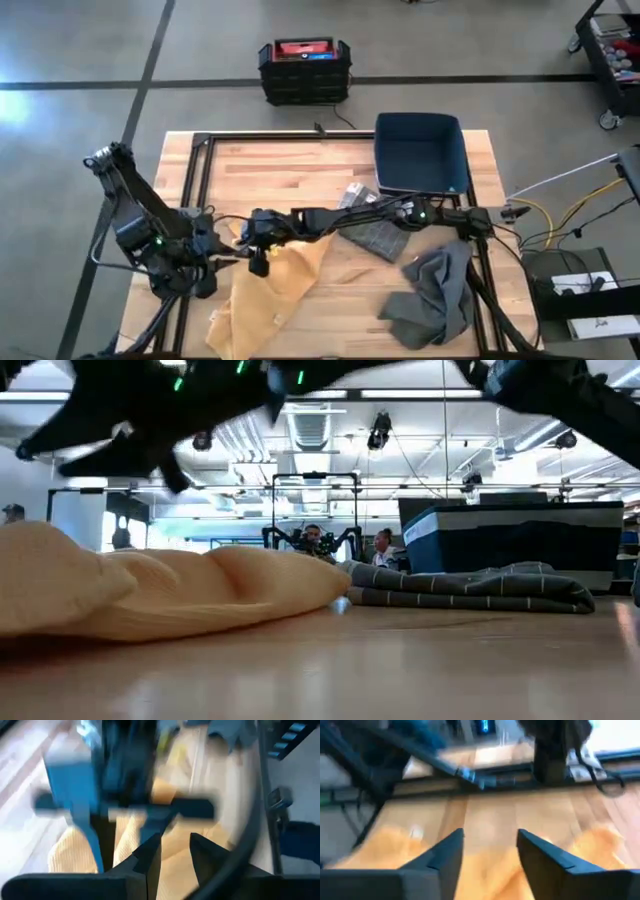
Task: Fold towel
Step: Fold the yellow kitchen towel
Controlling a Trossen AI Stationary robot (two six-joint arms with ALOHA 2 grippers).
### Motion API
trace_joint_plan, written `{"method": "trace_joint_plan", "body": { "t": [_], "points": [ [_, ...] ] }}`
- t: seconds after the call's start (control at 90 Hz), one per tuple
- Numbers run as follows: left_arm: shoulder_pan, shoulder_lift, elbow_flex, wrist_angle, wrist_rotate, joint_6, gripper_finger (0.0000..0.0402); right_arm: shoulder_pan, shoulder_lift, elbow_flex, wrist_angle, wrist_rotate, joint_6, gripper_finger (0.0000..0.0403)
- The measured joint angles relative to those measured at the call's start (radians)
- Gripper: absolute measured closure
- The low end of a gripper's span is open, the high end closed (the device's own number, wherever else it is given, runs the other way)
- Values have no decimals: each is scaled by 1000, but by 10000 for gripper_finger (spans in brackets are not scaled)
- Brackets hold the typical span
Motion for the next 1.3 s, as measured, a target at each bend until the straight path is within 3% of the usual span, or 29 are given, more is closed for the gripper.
{"method": "trace_joint_plan", "body": {
  "t": [0.178,0.311,0.444,0.589,0.711,0.833,1.0,1.144,1.3],
  "points": [
    [1,60,-110,147,35,24,296,44,-118,0,-394,12,-57,166],
    [29,125,-207,344,46,147,274,124,-150,-1,-553,53,-53,154],
    [91,215,-290,572,154,291,231,212,-141,-8,-641,166,-44,153],
    [173,330,-319,768,356,414,185,287,-135,-61,-626,282,32,163],
    [203,409,-298,775,413,467,172,338,-137,-128,-621,436,108,174],
    [202,453,-230,648,425,474,222,367,-137,-191,-615,525,174,184],
    [167,454,-112,483,453,444,378,374,-138,-289,-525,531,187,195],
    [113,420,-18,333,432,380,395,363,-142,-334,-416,529,127,201],
    [55,368,2,255,283,308,398,345,-143,-350,-380,483,96,203]
  ]
}}
